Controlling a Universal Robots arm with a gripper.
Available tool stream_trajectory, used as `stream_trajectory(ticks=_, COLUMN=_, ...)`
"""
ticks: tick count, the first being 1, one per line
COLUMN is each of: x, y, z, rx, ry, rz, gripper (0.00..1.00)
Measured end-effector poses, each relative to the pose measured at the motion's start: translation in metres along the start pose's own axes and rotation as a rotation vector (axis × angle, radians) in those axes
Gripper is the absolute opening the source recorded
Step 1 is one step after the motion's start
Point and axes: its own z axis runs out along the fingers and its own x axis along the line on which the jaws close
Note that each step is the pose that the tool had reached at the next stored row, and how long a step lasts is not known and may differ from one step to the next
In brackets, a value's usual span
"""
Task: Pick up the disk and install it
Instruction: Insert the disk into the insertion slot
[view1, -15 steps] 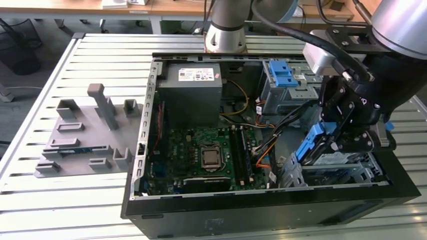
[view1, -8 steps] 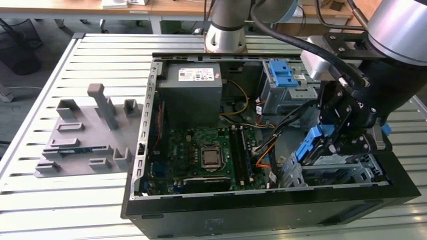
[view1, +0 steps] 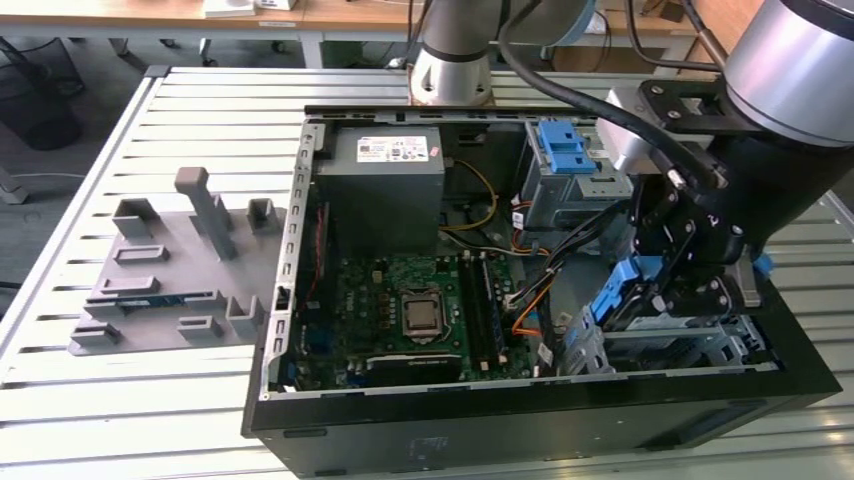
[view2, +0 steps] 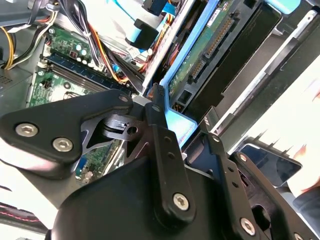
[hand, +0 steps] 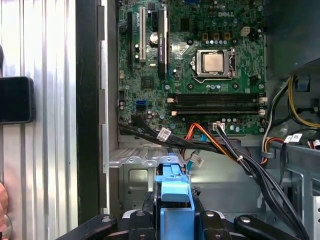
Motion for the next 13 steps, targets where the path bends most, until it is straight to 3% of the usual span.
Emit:
stream_trajectory(ticks=7, x=0.0, y=-0.0001, z=0.0063, rx=0.0, ry=0.0, rz=0.0, gripper=0.36)
stream_trajectory(ticks=13, x=0.0, y=-0.0001, z=0.0073, rx=0.0, ry=0.0, rz=0.0, gripper=0.36)
